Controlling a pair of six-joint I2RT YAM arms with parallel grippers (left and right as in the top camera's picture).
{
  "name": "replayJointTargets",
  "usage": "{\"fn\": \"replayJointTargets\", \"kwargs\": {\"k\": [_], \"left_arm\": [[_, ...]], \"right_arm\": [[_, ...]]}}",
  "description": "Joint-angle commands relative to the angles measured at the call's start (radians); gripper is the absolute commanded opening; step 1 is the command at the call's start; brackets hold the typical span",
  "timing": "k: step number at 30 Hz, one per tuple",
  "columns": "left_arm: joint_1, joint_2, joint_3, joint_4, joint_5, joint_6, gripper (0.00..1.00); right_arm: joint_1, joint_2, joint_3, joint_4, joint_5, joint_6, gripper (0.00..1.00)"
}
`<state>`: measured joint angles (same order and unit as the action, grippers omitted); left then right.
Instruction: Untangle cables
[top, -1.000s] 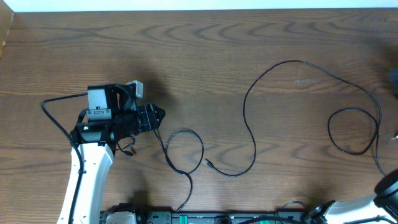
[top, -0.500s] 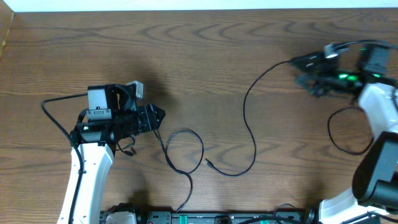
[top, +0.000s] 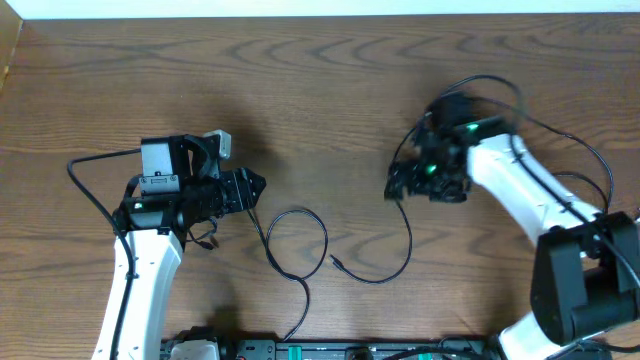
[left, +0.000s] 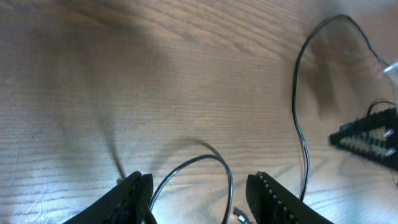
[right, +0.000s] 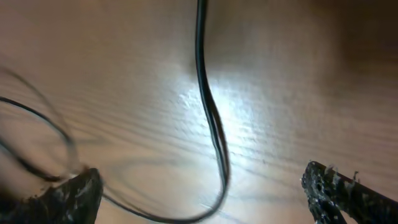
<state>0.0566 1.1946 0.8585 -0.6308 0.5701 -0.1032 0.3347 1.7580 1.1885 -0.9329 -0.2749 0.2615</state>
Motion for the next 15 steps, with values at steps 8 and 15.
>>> {"fn": "replayJointTargets", "kwargs": {"k": [8, 15], "left_arm": [[-0.003, 0.003, -0.004, -0.017, 0.006, 0.017, 0.54], [-0.003, 0.003, -0.004, -0.019, 0.006, 0.017, 0.54]], "right_arm": [[0.151, -0.021, -0.026, -0.019, 0.269, -0.028, 0.8], [0.198, -0.019, -0.126, 0.087, 0.269, 0.0, 0.74]]}}
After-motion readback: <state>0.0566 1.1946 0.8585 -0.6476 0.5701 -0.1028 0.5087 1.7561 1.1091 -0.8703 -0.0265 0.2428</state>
